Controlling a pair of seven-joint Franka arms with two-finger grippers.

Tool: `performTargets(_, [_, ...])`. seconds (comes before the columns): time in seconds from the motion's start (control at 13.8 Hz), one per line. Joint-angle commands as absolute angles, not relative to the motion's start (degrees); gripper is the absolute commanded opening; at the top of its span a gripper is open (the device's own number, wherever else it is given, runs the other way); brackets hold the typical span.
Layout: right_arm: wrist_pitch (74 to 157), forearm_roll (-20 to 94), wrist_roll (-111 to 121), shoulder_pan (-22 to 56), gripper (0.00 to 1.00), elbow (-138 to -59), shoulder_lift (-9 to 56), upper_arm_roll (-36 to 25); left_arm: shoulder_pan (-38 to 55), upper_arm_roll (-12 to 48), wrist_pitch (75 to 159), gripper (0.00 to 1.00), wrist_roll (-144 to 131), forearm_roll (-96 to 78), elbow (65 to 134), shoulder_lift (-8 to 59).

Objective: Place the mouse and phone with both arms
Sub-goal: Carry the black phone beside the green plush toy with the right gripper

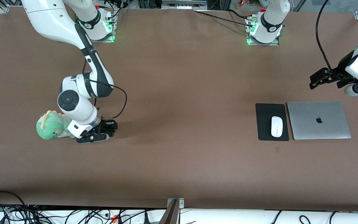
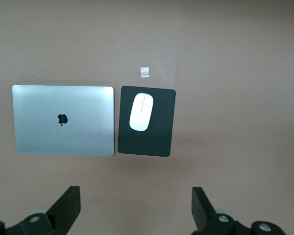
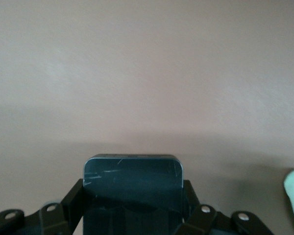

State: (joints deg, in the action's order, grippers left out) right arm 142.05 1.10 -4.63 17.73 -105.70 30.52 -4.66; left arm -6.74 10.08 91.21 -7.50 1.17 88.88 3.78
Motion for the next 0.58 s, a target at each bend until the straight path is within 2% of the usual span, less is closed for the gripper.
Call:
performTargets(0.0, [149.9,2.2,-1.0,15.0,0.08,-116.5,25.2,-4.0,-7.0,10.3,90.5,1.0,-7.6,0.4,87.2,4.7])
performTargets(0.29, [159.9,2.2,2.0,12.0,0.09,-121.5,26.8,-4.0,-6.9,10.3,90.5,1.0,-7.6,0.3,87.1,4.7])
performTargets(0.51, [163.9,2.3,1.2,11.7,0.08,-123.3,27.6,-4.0,-6.8,10.5,90.5,1.0,-7.6,0.6,86.5,4.7])
